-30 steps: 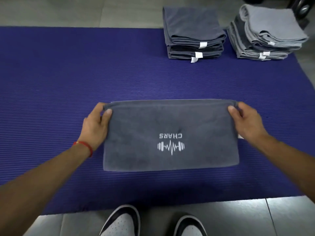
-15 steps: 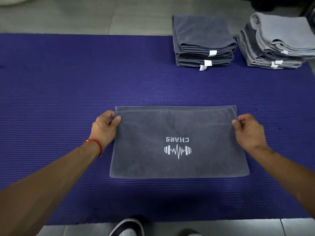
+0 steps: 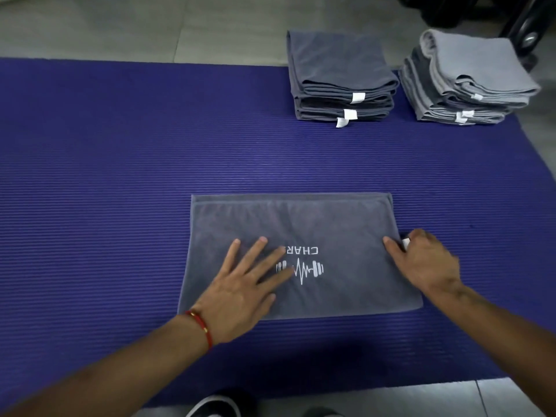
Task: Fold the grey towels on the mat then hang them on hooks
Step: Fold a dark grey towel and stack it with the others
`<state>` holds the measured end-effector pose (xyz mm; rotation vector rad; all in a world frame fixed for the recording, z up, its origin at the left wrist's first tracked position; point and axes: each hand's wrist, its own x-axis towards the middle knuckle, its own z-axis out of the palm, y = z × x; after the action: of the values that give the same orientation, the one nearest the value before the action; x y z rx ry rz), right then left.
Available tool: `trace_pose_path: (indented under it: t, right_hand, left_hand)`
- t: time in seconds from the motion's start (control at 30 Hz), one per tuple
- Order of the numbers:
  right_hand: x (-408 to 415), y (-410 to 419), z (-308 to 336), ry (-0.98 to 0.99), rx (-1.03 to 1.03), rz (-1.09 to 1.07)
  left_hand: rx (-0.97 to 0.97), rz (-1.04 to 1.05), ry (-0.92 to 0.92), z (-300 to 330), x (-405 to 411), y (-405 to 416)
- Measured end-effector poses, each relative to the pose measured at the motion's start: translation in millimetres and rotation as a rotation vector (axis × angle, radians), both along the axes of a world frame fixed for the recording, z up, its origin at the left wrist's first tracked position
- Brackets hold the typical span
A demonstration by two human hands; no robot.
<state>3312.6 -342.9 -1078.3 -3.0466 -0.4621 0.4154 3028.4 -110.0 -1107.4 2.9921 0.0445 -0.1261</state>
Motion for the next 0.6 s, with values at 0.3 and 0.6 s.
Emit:
trace_pose_path:
  t: [0.3, 0.6]
  right_hand:
    - [6.5, 19.9, 11.0, 0.145, 0.102, 0.041]
    - [9.0, 12.6, 67.0, 0.59, 0.523, -0.055]
  left_hand:
    - [0.048, -0.001, 0.042, -6.3, 4.7, -10.9]
    - [-0.087, 0.012, 0.152, 26.3, 12.8, -9.8]
